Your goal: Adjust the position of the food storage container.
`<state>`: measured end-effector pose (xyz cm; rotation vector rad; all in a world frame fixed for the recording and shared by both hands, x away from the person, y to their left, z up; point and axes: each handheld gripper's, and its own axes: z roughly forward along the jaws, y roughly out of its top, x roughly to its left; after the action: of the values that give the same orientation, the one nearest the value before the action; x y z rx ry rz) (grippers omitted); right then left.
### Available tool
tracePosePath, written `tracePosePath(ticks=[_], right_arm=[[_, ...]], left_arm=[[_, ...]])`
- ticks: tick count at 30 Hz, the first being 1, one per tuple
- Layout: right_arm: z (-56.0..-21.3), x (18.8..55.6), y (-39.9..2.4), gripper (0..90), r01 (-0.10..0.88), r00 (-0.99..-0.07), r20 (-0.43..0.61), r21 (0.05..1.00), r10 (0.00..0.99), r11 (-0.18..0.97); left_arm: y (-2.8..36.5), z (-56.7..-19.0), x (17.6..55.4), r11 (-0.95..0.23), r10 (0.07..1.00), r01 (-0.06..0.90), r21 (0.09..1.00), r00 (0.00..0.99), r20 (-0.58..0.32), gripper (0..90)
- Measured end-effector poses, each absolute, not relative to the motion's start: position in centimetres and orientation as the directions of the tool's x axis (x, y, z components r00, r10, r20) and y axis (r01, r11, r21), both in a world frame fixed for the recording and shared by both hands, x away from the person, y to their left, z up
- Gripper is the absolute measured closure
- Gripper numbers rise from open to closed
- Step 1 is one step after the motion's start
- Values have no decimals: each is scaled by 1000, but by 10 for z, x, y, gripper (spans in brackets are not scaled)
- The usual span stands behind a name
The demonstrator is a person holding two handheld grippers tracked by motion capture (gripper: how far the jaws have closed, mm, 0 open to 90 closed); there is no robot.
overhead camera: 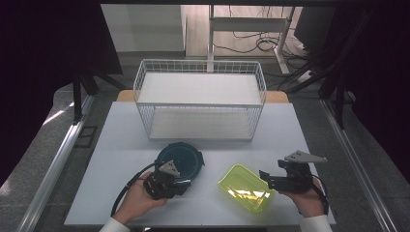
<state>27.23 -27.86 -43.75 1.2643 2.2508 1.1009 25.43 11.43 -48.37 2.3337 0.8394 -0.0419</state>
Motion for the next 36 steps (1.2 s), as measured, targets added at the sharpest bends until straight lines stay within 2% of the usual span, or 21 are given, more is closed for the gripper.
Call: tracePosePath(ticks=[9, 11, 14, 18, 19, 21, 22, 24, 36], right_arm=[[-436, 272, -277, 175, 570, -553, 76, 761, 830, 310], [-435, 271, -279, 177, 556, -552, 66, 772, 831, 308], [-434, 271, -282, 178, 554, -543, 67, 777, 837, 297], [-434, 271, -283, 178, 556, -539, 63, 776, 840, 299], [-434, 271, -282, 178, 556, -540, 62, 775, 839, 300], [-434, 271, -281, 178, 556, -542, 61, 774, 838, 303], [-434, 271, -280, 178, 555, -542, 61, 774, 838, 303], [-434, 271, -280, 178, 556, -543, 59, 773, 838, 306], [-436, 273, -283, 178, 567, -528, 53, 765, 847, 305]], left_arm=[[118, -478, 248, -558, 600, 583, 591, 775, -198, 900], [132, -467, 244, -485, 617, 610, 626, 747, -249, 900], [142, -462, 242, -456, 639, 621, 638, 727, -251, 900], [177, -454, 245, -335, 751, 676, 656, 612, -247, 900], [177, -454, 245, -335, 751, 676, 656, 612, -247, 900], [202, -459, 250, -255, 828, 731, 633, 503, -247, 900], [202, -459, 250, -255, 828, 731, 633, 503, -247, 900], [218, -471, 254, -195, 858, 772, 604, 433, -276, 900], [211, -489, 266, -198, 880, 807, 556, 396, -261, 900]])
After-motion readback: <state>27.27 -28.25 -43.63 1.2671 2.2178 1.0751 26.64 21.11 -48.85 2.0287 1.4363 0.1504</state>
